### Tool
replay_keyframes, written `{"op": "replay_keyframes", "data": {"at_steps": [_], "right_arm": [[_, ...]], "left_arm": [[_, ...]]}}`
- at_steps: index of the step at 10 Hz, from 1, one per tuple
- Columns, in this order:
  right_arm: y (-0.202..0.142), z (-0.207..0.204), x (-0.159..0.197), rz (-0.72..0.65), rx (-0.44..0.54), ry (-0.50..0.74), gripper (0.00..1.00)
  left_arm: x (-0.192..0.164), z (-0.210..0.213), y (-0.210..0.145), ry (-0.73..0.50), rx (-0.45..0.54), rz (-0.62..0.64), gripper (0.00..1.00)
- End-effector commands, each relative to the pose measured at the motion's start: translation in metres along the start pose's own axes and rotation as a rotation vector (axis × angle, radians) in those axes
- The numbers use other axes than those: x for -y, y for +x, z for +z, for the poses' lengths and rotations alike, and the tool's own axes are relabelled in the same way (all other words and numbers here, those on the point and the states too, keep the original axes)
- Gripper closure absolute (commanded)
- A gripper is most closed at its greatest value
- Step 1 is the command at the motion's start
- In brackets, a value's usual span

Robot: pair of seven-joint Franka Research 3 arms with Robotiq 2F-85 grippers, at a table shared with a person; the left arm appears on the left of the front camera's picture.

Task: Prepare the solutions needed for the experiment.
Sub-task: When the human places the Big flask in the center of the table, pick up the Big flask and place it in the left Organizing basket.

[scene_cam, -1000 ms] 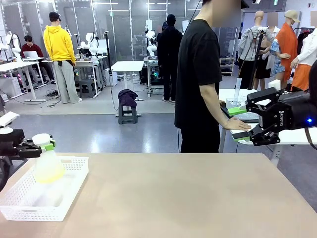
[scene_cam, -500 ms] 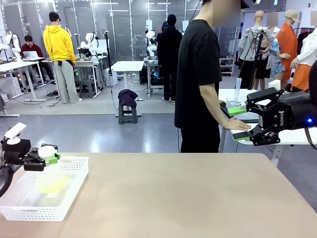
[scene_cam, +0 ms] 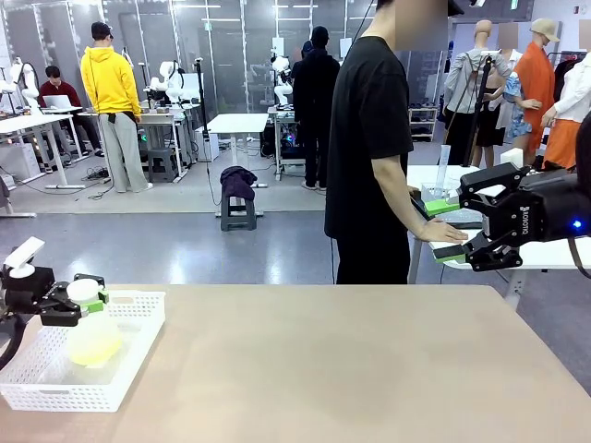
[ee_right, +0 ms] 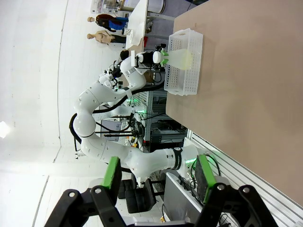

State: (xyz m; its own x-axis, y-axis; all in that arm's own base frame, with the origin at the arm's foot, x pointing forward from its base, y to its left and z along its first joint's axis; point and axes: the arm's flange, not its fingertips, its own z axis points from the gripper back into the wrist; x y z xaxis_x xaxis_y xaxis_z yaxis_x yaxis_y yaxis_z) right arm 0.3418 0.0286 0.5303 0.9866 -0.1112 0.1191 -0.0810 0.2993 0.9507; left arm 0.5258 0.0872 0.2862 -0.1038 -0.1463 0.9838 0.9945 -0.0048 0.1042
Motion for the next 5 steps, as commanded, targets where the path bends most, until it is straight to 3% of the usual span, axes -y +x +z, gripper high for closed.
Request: {"op": "replay_keyframes", "data": {"at_steps": [1,2,3,4,5], "right_arm": [[0.001,0.0,-0.002,0.01,0.005,0.019,0.21],[0.001,0.0,-0.002,0.01,0.005,0.019,0.21],[0.001,0.0,-0.002,0.01,0.005,0.019,0.21],[0.001,0.0,-0.002,0.01,0.005,0.019,0.21],[0.001,0.0,-0.002,0.01,0.005,0.019,0.21]], "left_arm": [[-0.001,0.006,-0.006,-0.058,0.019,0.002,0.75],[-0.001,0.01,-0.009,-0.066,0.022,0.021,0.57],[-0.002,0.009,-0.008,-0.08,0.031,0.024,0.56],[-0.002,0.012,-0.006,-0.087,0.033,0.02,0.37],[-0.003,0.016,-0.006,-0.081,0.027,0.022,0.36]]}}
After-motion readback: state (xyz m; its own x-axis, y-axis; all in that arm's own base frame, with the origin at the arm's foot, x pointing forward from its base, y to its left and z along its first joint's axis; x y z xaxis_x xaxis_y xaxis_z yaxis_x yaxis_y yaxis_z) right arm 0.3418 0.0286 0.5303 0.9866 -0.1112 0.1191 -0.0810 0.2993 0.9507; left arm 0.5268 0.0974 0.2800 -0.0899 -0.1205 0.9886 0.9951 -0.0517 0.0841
